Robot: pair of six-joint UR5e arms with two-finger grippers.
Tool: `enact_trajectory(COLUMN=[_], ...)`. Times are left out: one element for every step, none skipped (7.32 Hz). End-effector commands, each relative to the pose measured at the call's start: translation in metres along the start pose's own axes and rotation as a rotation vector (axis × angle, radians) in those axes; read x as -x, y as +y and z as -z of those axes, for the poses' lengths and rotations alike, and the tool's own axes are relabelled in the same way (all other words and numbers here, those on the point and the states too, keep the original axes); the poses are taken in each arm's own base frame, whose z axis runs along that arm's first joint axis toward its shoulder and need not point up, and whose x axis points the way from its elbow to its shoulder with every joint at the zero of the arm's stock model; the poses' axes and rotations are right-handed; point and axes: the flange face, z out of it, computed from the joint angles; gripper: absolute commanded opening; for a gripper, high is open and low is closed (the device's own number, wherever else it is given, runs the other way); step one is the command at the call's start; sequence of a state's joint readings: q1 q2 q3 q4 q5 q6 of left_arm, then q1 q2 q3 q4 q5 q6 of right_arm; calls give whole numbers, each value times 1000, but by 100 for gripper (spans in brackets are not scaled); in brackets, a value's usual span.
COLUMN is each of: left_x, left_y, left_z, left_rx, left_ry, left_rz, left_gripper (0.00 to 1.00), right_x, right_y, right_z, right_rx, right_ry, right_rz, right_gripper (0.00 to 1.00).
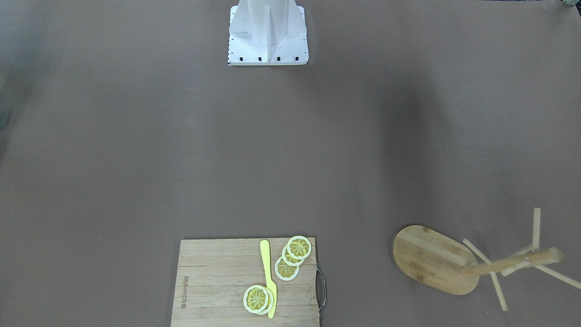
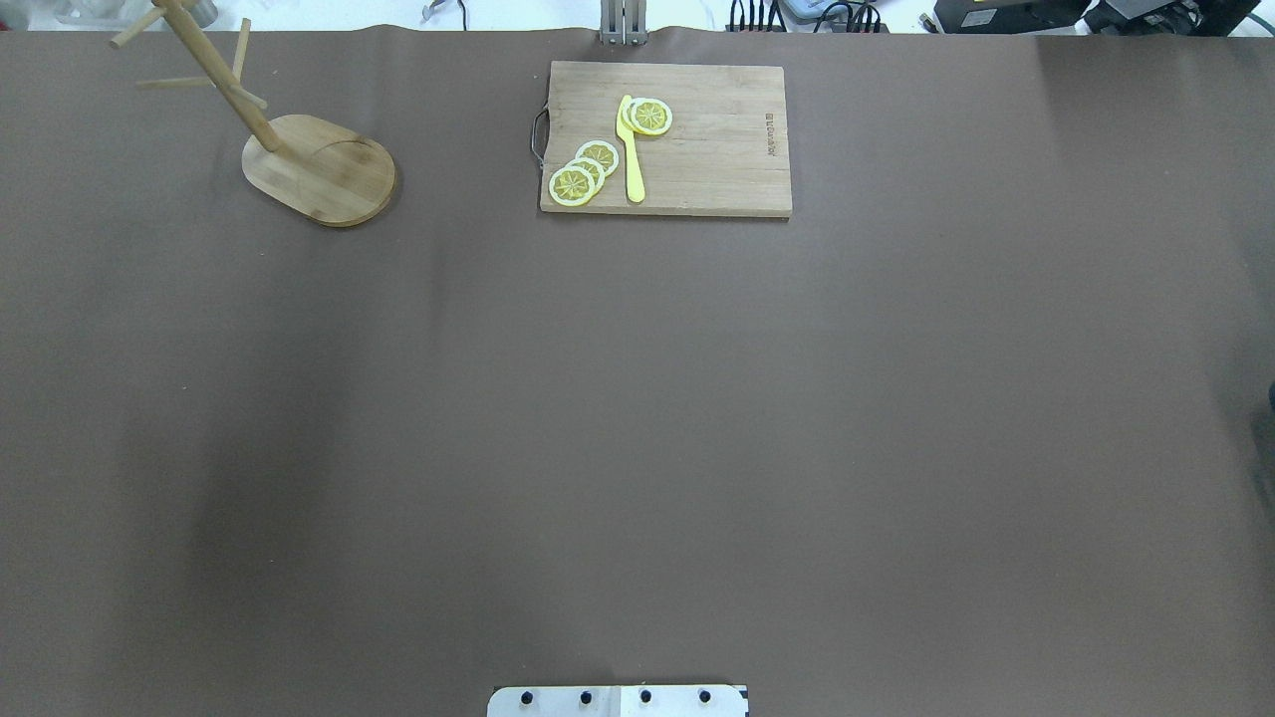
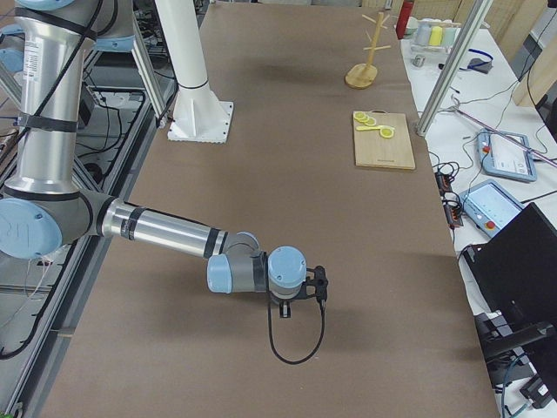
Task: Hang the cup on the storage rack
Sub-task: 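Lower the teal mug onto the table center with the right gripper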
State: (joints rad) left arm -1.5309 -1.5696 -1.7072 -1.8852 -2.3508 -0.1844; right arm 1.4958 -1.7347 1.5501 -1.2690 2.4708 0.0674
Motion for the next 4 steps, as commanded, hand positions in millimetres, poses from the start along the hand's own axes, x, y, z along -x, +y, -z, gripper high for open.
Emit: enact_trajectory(left_x=[-2,-5,-8,-12], left_y=[-3,-5,-7,-8], left_z=[1,2,3,2], left_rx=[-2,-6,-8,-8], left_ry=[7,10,13,15], left_rz=[4,13,11,2], left_gripper=[99,99,99,99], right_x=[110,169,251,338], right_y=[-60,-94,-124,-138], right_z=[7,-9,-30,-44], right_rx=[-24,-18,-23,-29], right_ry=[-20,-10,-2,-26], right_rz=[-2,-2,-28,-56], right_gripper=[0,0,0,0])
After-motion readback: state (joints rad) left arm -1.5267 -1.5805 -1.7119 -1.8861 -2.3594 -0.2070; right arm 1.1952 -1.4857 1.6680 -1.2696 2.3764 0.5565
